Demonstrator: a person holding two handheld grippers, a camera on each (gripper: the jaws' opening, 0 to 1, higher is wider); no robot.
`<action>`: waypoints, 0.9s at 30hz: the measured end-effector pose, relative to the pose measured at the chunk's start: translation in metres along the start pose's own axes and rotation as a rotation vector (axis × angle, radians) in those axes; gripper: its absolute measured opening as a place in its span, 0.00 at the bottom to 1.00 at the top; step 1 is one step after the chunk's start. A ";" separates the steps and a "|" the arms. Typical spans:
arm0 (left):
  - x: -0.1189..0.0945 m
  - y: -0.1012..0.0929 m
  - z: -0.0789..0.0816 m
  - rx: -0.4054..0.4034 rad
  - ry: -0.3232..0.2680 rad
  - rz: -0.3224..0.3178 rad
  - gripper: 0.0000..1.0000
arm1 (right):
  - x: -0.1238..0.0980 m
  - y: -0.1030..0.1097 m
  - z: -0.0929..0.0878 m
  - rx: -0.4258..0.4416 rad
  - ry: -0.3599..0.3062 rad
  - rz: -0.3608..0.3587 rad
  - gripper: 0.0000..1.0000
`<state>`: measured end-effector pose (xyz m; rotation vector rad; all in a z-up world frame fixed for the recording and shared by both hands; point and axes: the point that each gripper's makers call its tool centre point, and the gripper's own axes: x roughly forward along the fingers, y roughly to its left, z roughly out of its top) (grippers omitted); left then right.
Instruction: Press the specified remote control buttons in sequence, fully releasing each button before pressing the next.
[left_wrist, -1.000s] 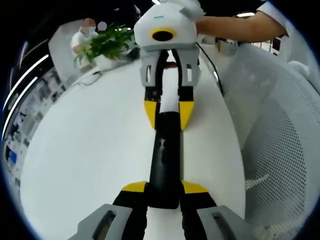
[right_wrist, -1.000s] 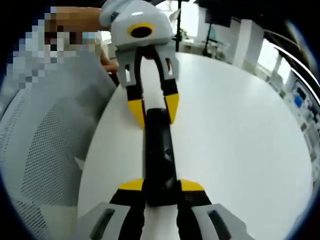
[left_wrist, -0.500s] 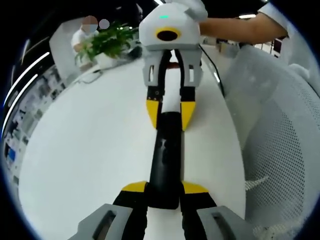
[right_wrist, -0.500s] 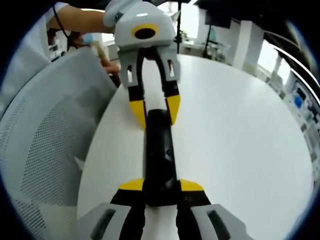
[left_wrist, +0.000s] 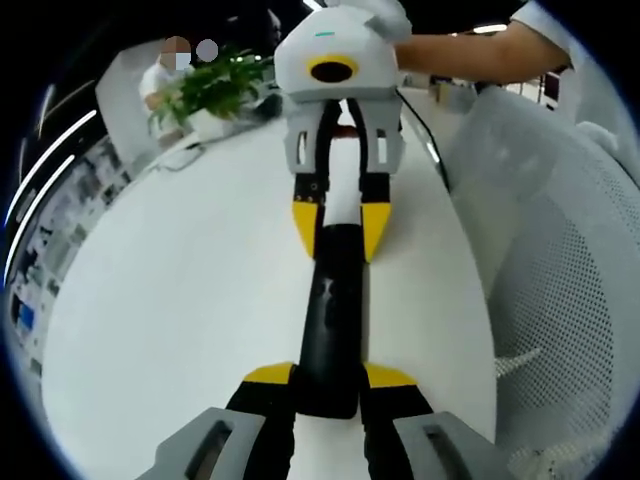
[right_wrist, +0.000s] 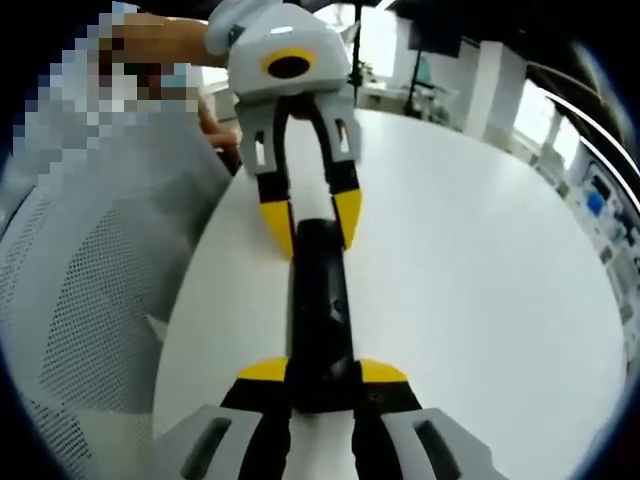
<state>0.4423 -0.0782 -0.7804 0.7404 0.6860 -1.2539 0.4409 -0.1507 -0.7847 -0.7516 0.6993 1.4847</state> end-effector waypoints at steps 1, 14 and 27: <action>0.000 0.000 0.000 0.000 0.000 0.002 0.23 | 0.000 -0.001 0.000 -0.002 0.000 -0.002 0.19; -0.004 0.018 0.000 0.006 0.001 0.022 0.23 | 0.000 -0.018 0.007 -0.020 -0.004 -0.020 0.19; -0.013 0.076 0.011 0.060 -0.011 0.079 0.23 | -0.015 -0.074 0.021 -0.053 -0.032 -0.105 0.19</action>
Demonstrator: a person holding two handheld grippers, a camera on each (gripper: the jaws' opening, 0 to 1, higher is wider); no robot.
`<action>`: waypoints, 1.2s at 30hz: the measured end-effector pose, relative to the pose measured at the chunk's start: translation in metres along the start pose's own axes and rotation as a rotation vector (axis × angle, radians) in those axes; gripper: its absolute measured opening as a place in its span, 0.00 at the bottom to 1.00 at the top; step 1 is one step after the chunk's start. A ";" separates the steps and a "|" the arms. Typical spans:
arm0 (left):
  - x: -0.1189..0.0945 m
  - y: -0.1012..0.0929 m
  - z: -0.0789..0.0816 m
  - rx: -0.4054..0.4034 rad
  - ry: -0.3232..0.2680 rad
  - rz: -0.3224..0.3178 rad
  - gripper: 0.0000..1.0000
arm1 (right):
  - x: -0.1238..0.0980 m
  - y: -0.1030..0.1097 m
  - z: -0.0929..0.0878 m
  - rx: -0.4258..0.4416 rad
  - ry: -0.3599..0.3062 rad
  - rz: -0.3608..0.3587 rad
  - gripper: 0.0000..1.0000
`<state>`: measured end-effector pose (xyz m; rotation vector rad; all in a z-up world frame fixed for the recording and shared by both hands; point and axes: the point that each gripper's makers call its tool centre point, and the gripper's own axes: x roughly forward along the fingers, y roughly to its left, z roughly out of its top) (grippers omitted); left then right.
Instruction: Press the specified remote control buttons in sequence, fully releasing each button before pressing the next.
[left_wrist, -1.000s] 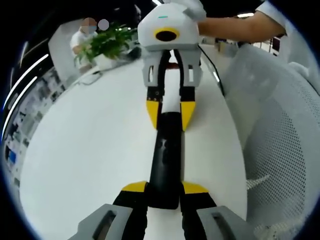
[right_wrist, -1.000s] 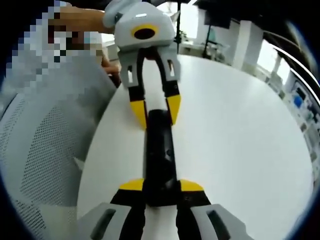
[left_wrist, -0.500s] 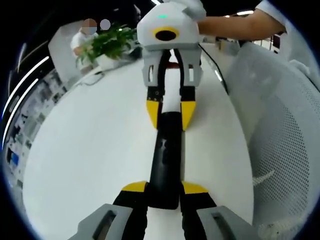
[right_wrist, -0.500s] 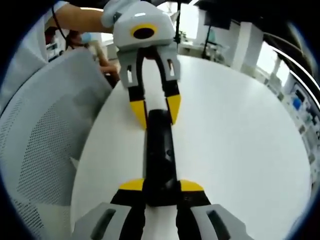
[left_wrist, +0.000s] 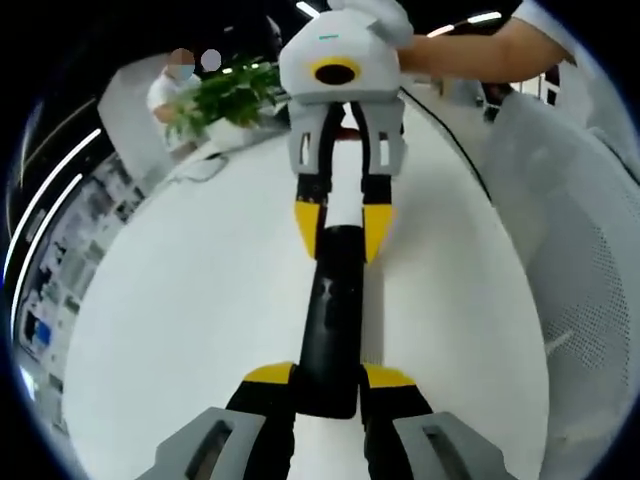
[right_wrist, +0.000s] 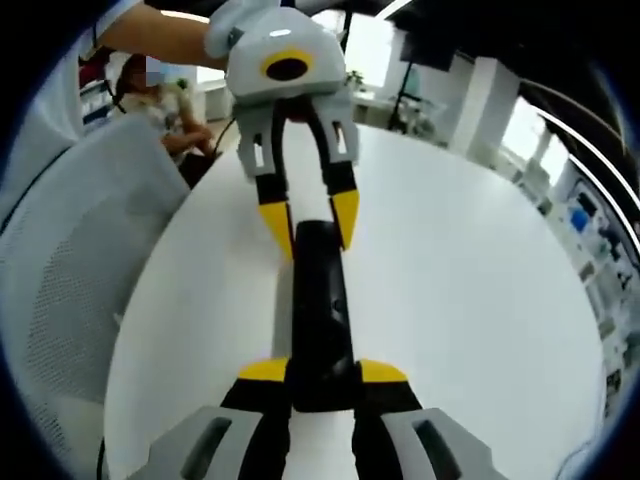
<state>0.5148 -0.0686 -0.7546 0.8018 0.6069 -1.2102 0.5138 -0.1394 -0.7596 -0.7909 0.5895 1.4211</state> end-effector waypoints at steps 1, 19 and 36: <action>0.000 0.003 0.000 0.004 0.002 0.002 0.23 | 0.000 -0.005 0.001 -0.004 -0.001 -0.006 0.19; 0.018 0.094 -0.007 0.064 -0.002 0.054 0.23 | 0.011 -0.094 0.000 -0.041 -0.006 -0.105 0.20; 0.037 0.137 -0.021 0.059 0.029 0.044 0.23 | 0.030 -0.139 -0.006 -0.044 0.018 -0.122 0.20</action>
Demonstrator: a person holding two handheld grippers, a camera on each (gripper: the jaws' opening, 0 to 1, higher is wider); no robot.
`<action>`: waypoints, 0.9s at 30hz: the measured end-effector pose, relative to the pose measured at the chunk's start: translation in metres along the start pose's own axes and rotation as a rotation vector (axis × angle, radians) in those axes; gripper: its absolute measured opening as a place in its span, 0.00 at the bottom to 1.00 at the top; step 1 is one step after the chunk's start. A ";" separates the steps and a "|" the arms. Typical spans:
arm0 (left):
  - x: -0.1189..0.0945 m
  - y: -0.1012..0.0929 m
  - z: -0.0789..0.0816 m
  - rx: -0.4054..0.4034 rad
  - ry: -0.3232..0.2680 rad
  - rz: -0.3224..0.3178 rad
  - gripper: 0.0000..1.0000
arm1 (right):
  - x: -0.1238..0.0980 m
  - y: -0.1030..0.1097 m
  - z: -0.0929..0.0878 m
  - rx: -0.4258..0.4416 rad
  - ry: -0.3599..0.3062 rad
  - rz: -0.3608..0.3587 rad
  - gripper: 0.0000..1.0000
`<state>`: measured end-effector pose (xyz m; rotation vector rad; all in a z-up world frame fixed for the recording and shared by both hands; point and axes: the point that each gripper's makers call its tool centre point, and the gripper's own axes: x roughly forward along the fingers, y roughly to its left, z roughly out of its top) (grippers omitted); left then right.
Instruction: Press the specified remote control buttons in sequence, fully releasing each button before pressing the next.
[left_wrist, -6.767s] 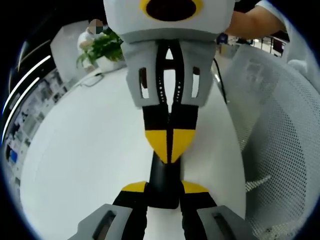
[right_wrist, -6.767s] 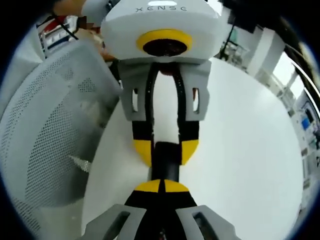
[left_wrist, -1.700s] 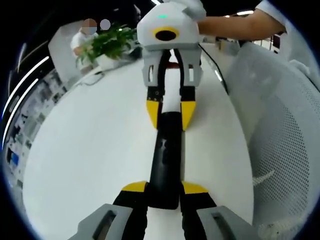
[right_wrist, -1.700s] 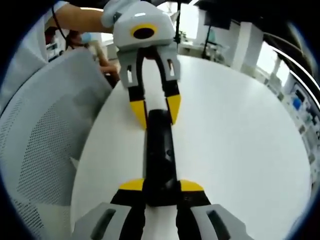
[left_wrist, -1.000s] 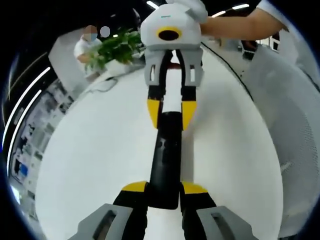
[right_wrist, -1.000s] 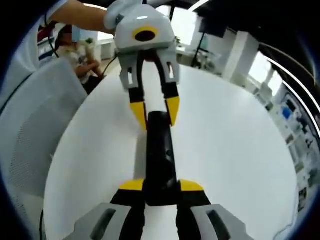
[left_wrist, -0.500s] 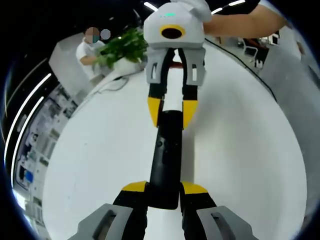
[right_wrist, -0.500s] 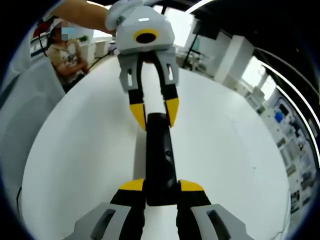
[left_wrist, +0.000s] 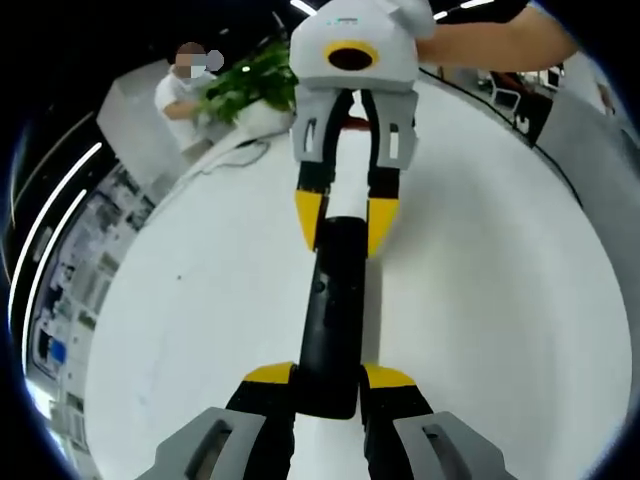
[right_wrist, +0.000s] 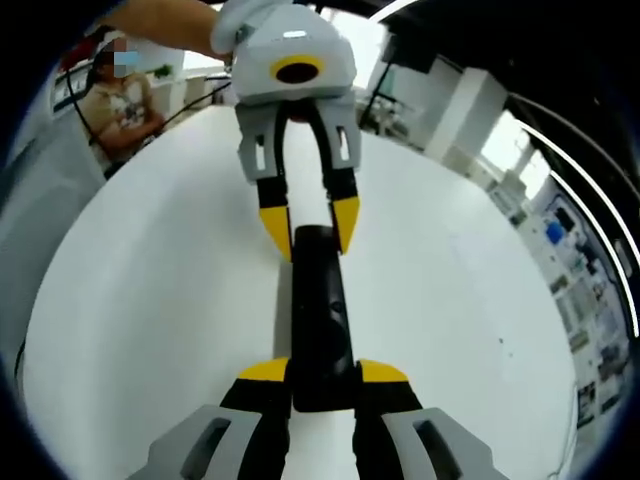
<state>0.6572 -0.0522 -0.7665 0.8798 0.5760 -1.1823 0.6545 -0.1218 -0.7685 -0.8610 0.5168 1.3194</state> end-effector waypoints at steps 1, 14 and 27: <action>0.000 -0.001 0.000 -0.001 0.001 -0.006 0.23 | 0.000 0.001 -0.001 0.007 0.000 0.005 0.20; 0.005 -0.003 -0.003 -0.009 0.025 -0.047 0.23 | 0.002 0.004 -0.005 0.035 -0.006 0.024 0.20; 0.007 -0.004 -0.007 -0.027 0.029 -0.074 0.23 | 0.007 0.006 -0.009 0.060 -0.012 0.053 0.20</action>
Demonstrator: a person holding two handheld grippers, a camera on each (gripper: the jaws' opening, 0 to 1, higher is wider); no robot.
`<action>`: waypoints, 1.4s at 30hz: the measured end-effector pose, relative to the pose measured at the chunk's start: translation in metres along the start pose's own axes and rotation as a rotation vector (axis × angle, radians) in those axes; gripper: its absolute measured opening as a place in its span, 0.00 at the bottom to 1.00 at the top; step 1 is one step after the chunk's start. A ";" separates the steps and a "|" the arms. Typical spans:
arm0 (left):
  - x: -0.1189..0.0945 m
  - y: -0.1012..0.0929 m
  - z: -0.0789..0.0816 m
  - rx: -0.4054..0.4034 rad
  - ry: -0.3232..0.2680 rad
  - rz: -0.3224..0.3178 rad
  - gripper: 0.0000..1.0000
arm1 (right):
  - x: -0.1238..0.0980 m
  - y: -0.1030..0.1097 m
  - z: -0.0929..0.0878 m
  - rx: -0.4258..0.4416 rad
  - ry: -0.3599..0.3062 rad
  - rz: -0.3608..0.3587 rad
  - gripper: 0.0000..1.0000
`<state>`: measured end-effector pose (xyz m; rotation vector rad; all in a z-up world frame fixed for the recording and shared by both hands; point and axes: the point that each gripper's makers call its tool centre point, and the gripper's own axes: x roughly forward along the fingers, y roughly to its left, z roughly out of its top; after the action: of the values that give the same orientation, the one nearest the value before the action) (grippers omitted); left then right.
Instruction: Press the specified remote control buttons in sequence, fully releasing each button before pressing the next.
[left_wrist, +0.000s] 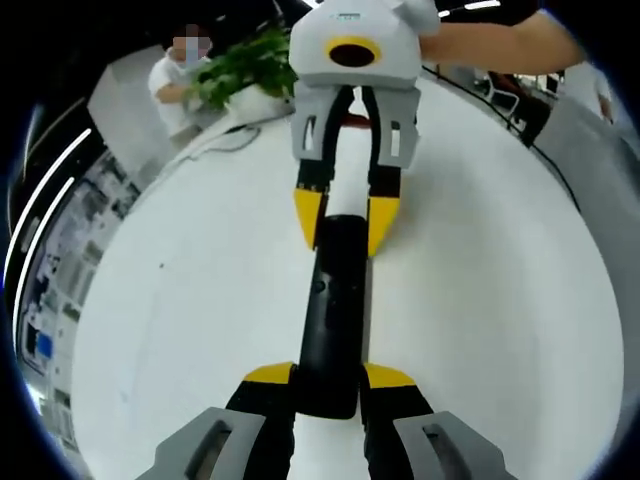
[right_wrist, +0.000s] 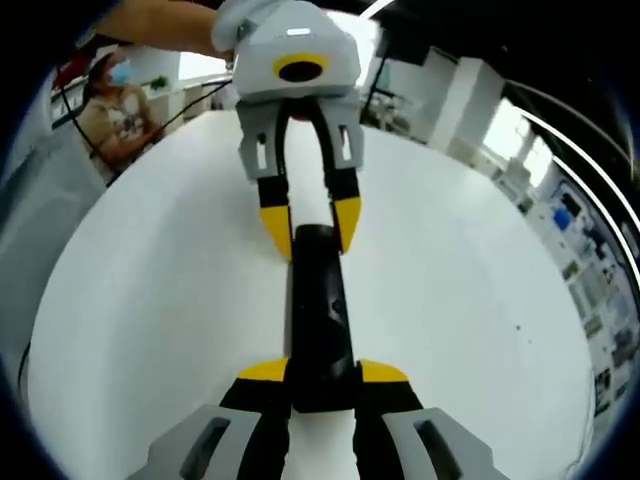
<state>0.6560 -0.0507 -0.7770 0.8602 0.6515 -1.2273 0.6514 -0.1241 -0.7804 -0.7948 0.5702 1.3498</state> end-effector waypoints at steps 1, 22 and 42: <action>0.000 0.000 0.000 -0.003 0.000 -0.003 0.23 | 0.000 0.000 0.000 0.007 -0.001 0.002 0.20; 0.001 -0.002 0.001 -0.077 -0.012 -0.028 0.24 | 0.003 -0.003 -0.001 0.053 -0.011 0.055 0.21; 0.001 0.000 0.000 -0.075 -0.083 0.004 0.25 | 0.003 -0.002 -0.001 0.081 -0.026 0.060 0.22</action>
<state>0.6560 -0.0510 -0.7775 0.7440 0.6243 -1.2207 0.6542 -0.1233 -0.7832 -0.6982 0.6280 1.3813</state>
